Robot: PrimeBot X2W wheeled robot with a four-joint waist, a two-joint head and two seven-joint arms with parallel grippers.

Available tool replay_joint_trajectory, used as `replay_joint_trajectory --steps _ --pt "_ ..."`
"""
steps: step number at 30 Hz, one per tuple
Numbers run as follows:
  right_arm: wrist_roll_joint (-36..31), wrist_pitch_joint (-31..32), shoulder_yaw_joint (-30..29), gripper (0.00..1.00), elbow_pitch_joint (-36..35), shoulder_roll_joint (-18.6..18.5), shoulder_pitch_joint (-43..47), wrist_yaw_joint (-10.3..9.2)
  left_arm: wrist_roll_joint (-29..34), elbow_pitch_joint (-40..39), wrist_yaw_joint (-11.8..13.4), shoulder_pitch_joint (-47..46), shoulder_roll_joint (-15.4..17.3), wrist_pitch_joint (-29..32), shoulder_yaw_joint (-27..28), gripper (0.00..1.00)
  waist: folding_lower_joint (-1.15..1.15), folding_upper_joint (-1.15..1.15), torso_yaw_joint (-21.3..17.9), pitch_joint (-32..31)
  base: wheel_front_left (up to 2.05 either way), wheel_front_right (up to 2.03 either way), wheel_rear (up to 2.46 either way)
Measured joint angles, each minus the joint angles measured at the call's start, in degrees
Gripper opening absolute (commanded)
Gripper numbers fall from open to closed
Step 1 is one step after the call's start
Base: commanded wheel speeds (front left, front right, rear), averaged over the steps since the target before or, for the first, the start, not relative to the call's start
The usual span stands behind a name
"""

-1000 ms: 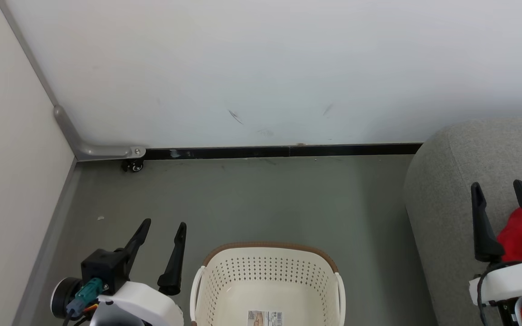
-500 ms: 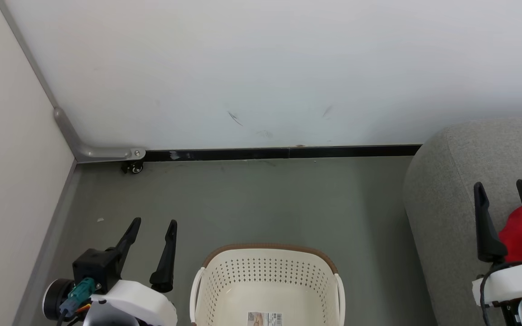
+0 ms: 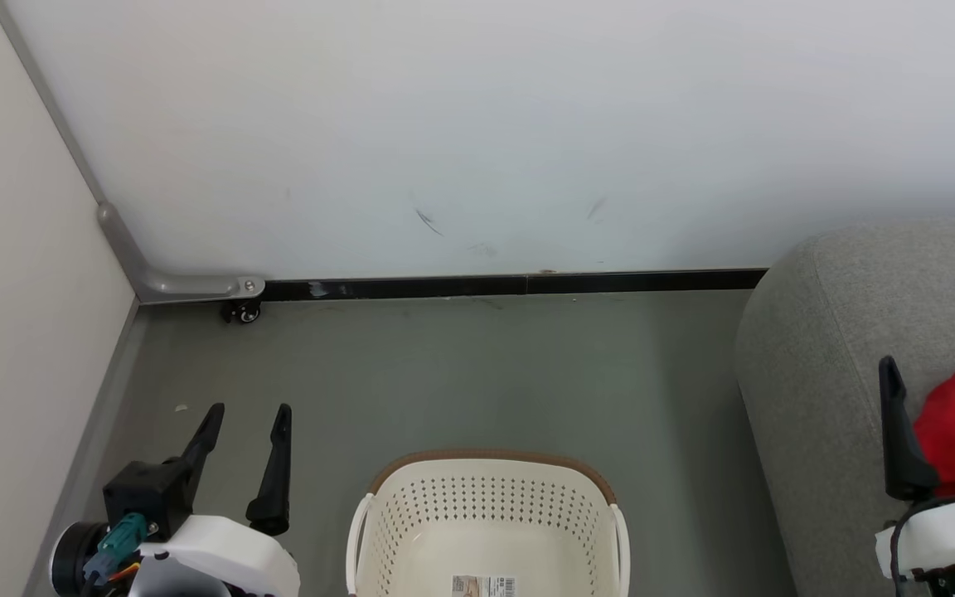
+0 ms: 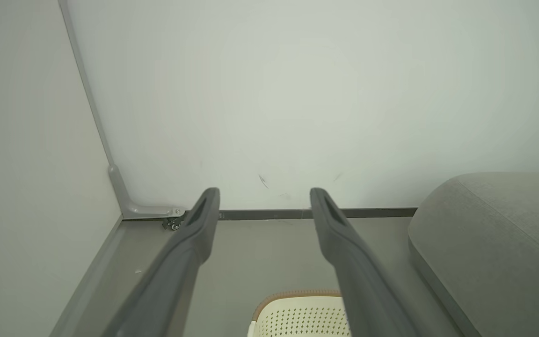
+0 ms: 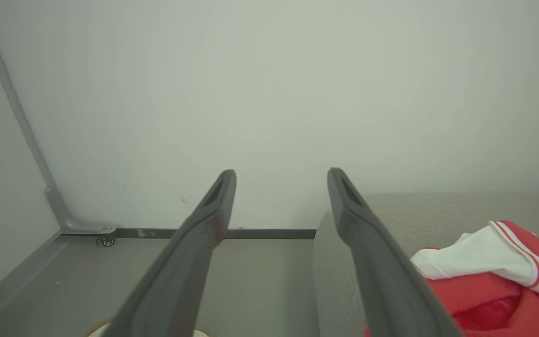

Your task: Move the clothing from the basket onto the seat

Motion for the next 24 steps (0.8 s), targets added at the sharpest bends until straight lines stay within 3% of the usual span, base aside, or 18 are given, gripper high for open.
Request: replay_joint_trajectory --steps 24 --pt "1.1 1.7 -2.8 1.00 2.0 0.1 0.3 0.00 0.0 -0.2 2.0 0.1 0.5 -0.5 1.8 1.00 0.00 0.00 -0.1 0.1 0.00 0.00 0.00"
